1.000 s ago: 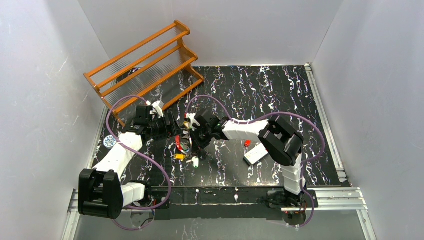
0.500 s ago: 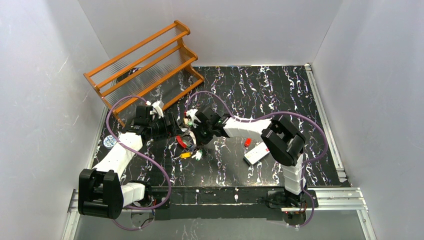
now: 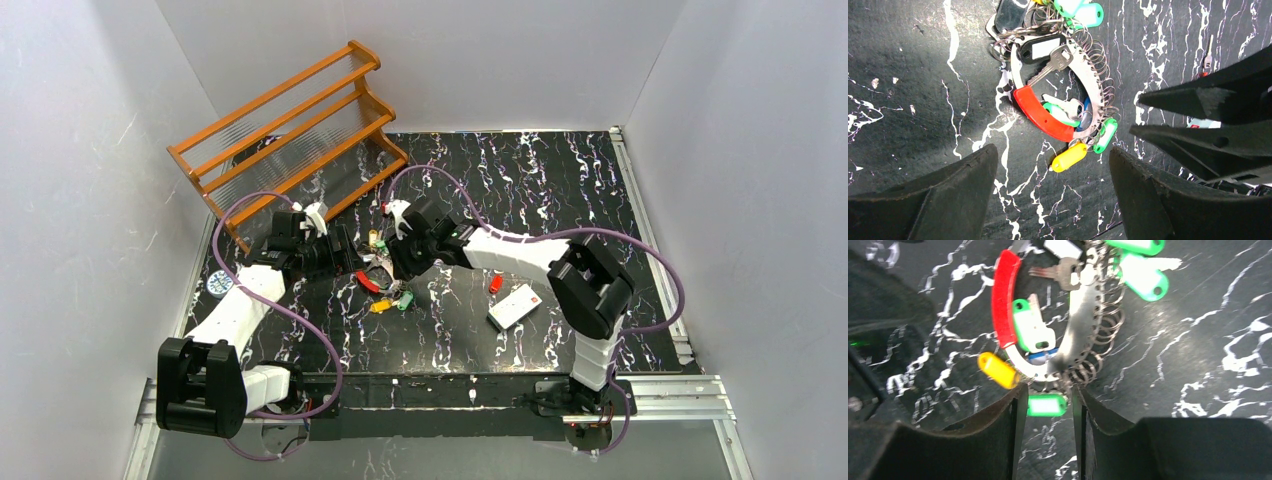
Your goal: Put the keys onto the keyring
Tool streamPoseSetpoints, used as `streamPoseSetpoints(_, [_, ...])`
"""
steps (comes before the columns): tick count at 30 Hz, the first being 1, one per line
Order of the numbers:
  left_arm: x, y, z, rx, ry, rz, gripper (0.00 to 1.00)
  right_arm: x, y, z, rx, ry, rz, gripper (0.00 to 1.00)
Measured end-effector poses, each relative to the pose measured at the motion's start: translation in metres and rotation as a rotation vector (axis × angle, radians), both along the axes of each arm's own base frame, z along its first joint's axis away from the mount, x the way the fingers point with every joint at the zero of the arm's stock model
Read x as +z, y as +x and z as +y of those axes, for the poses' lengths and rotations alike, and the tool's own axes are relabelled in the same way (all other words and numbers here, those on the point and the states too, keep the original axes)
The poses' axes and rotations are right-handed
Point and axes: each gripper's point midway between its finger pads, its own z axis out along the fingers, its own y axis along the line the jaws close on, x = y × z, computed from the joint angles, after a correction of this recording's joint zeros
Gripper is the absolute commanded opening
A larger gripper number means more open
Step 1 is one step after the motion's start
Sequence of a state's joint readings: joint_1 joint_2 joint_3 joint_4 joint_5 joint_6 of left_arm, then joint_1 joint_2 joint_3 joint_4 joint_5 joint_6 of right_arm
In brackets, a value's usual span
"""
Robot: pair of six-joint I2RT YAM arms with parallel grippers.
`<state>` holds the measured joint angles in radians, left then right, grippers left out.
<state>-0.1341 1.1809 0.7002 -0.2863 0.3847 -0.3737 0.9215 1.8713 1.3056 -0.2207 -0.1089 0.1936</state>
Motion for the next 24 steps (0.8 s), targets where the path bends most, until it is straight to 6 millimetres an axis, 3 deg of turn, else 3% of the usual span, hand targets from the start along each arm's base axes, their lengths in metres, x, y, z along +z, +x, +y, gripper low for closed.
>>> streamPoseSetpoints(3, [0.0,0.0,0.0,0.0,0.0,0.0,0.8,0.006,-0.012,0.003,0.001,0.074,0.068,0.41])
streamPoseSetpoints(10, [0.0,0.0,0.0,0.0,0.0,0.0,0.8,-0.004,-0.033,0.001,-0.041,0.178,0.294,0.38])
streamPoseSetpoints(18, [0.0,0.0,0.0,0.0,0.0,0.002,0.8,-0.008,-0.032,0.006,-0.082,0.215,0.371,0.4])
streamPoseSetpoints(24, [0.0,0.0,0.0,0.0,0.0,0.001,0.8,-0.026,-0.036,0.004,-0.098,0.186,0.419,0.4])
